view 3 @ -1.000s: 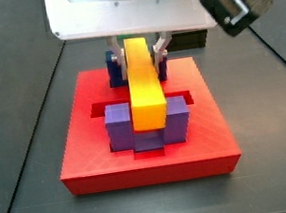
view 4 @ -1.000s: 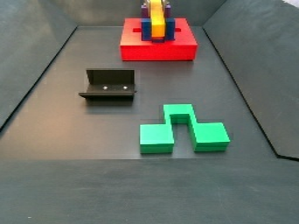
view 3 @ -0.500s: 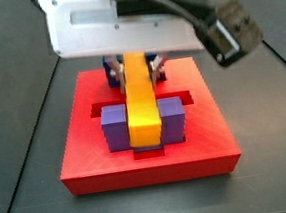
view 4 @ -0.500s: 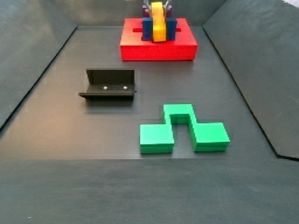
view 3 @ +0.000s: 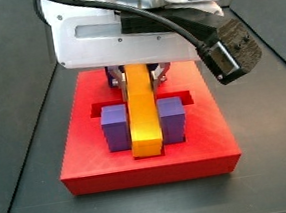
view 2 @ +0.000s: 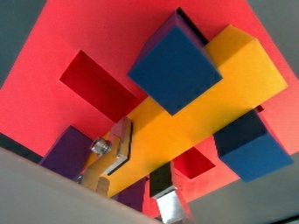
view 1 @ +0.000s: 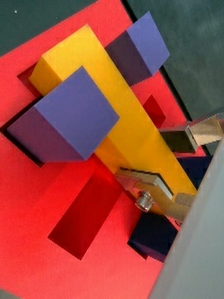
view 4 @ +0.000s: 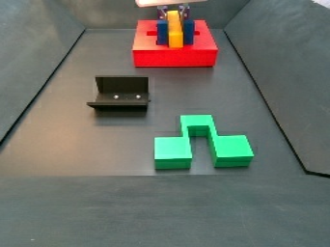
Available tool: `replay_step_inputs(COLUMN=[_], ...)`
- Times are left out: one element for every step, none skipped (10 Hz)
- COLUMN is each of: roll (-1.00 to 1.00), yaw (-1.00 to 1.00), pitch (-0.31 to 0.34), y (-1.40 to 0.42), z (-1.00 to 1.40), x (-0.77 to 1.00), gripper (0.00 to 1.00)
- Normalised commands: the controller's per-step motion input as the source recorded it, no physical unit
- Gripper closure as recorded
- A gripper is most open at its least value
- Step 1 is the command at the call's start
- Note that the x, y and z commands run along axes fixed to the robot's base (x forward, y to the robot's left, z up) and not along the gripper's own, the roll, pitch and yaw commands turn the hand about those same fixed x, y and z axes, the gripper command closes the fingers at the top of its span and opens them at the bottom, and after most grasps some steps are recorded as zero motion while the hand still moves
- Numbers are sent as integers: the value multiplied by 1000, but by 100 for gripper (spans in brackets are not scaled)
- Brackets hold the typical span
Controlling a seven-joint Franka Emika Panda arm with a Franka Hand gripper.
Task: Pick up the yellow object. Move up. Move to above the board. Insert the yellow object.
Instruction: Insert the yellow object.
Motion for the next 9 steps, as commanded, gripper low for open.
replay_step_inputs(roll=[0, 0, 0, 0, 39, 33, 0, -27, -67], yaw=[0, 0, 0, 0, 0, 0, 0, 0, 0], pitch=[-70, -81, -91, -54, -3, -30, -100, -171, -207], y=[-203, -234, -231, 0, 66, 180, 111, 0, 11], z=[-103, -86, -103, -297, -403, -477, -431, -357, -271], x=[-83, -100, -83, -37, 0, 0, 71, 166, 191], gripper=[100, 100, 100, 100, 100, 100, 100, 100, 100])
